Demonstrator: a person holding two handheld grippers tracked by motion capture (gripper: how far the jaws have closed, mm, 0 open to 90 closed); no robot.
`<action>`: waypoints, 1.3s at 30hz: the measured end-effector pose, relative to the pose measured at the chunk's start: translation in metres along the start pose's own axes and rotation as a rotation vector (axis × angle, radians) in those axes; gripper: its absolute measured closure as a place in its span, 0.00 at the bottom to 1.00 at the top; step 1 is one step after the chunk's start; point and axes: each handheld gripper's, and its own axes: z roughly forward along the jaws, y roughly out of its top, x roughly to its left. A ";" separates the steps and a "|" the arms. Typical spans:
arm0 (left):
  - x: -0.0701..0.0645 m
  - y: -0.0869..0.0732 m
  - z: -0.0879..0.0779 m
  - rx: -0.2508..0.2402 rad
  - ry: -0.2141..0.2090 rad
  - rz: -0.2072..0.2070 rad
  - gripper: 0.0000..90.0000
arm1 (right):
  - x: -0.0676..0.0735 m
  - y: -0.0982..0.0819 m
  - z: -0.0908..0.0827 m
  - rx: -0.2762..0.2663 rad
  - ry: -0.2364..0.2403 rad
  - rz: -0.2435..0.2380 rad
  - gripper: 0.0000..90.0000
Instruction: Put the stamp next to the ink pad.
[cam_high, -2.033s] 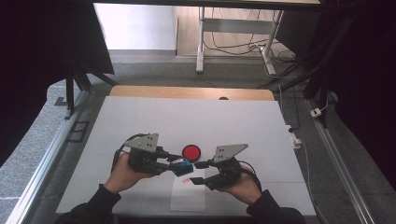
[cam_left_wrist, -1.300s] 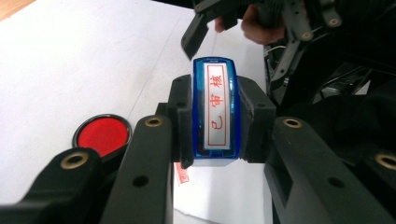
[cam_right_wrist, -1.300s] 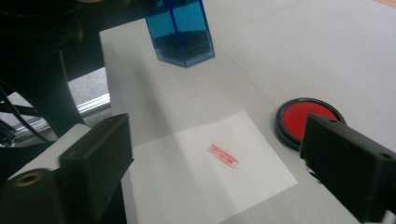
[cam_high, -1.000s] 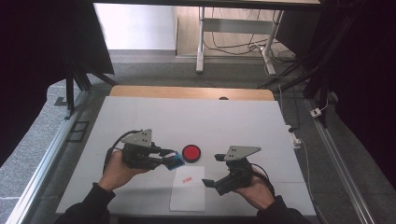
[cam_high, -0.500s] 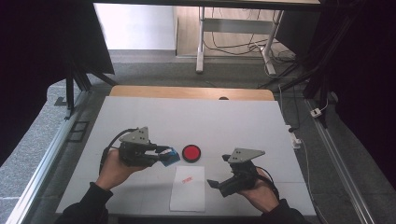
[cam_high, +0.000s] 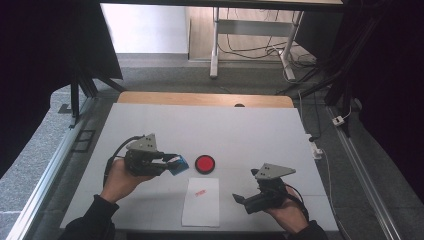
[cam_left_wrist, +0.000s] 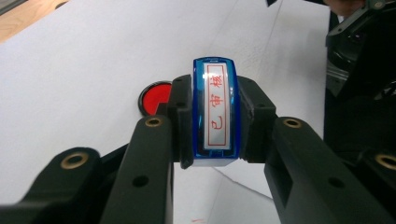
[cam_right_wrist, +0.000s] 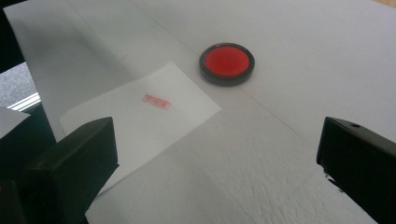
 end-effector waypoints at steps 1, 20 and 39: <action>0.001 0.000 0.000 0.003 0.008 -0.002 0.78 | -0.001 -0.002 -0.002 0.001 -0.007 0.005 0.00; 0.014 -0.010 -0.006 0.045 0.089 -0.046 0.78 | -0.017 -0.030 -0.027 0.037 -0.137 0.090 0.00; 0.036 -0.028 -0.008 0.102 0.188 -0.138 0.78 | -0.023 -0.041 -0.048 0.028 -0.182 0.148 0.00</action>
